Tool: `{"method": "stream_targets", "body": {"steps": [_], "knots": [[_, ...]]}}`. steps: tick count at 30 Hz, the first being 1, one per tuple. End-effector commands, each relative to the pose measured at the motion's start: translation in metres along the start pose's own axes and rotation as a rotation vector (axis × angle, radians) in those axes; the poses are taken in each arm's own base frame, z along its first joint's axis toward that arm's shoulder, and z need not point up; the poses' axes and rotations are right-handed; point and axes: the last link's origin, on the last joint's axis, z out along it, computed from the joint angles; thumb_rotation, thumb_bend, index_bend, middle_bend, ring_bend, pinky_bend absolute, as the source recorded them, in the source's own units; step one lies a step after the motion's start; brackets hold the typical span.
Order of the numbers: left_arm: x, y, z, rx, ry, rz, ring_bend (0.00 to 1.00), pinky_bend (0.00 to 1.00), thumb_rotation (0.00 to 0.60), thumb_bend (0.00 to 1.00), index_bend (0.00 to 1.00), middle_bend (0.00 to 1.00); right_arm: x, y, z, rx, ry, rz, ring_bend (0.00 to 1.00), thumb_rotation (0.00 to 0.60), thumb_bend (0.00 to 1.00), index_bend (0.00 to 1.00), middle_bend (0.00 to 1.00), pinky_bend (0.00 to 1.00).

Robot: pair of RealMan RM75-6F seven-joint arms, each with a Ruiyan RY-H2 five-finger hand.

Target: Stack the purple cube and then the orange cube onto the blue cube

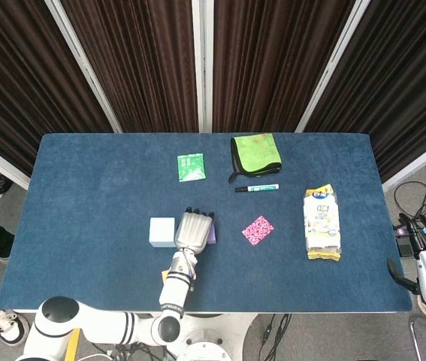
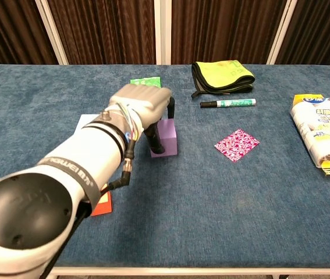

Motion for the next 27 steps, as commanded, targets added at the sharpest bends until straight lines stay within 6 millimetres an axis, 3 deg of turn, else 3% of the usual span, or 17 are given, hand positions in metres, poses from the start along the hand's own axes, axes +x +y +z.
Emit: {"method": "stream_targets", "body": {"steps": [1,12,27], "knots": [[0.015,-0.002,0.000,0.011,0.011,-0.025,0.34,0.28,0.600,0.28,0.40,0.63,-0.002,-0.002,0.000,0.006,-0.008,-0.007,0.00,0.600,0.27,0.00,0.16,0.00],[0.062,-0.009,-0.005,0.021,0.048,-0.045,0.34,0.28,0.600,0.28,0.40,0.63,-0.006,-0.004,0.002,0.005,-0.019,-0.023,0.00,0.600,0.27,0.00,0.16,0.00],[0.089,-0.064,-0.030,0.011,0.020,-0.018,0.34,0.28,0.600,0.28,0.40,0.63,-0.010,-0.006,0.004,0.010,-0.020,-0.032,0.00,0.600,0.27,0.00,0.16,0.00]]}}
